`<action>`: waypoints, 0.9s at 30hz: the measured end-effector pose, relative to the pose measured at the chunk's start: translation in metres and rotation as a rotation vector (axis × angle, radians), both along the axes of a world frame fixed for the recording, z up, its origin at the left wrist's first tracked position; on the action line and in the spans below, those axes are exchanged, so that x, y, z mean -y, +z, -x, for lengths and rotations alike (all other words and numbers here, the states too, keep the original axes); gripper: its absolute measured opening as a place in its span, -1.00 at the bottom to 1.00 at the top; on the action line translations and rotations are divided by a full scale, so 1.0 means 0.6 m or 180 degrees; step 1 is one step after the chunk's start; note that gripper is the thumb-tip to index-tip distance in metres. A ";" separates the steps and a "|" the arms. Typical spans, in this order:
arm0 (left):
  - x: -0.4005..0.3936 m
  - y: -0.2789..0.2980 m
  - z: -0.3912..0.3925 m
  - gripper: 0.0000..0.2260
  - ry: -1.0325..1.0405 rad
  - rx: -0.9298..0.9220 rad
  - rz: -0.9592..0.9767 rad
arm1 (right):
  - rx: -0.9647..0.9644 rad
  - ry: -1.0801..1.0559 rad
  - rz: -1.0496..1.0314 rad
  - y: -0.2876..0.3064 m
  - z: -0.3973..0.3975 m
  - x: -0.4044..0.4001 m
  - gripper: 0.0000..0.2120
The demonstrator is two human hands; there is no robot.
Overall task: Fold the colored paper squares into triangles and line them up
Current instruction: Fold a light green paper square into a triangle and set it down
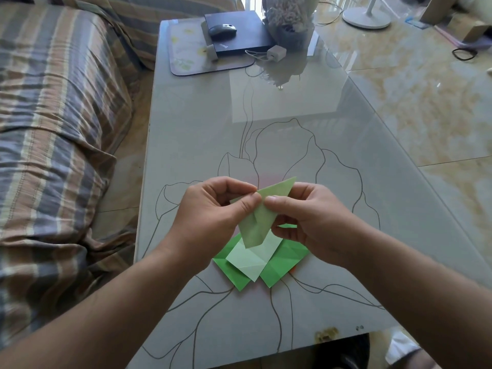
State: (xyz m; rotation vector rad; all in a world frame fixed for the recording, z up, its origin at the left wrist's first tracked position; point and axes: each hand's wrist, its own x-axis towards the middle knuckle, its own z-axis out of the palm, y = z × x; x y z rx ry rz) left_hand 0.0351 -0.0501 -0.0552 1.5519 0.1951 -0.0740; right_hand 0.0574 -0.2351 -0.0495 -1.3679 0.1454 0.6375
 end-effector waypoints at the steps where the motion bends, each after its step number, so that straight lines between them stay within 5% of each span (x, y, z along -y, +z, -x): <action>1: -0.001 0.002 -0.001 -0.91 0.0038 -0.0001 0.0029 | -0.0036 -0.0011 -0.0030 0.000 -0.003 0.003 -0.96; 16: -0.003 0.001 -0.006 -0.78 0.0128 -0.0210 0.0331 | 0.0063 -0.0449 -0.0370 0.002 -0.021 0.012 -0.49; 27: -0.003 0.001 -0.005 -0.76 -0.0030 -0.0330 0.0259 | 0.0123 -0.0469 -0.0481 0.008 -0.029 0.024 -0.57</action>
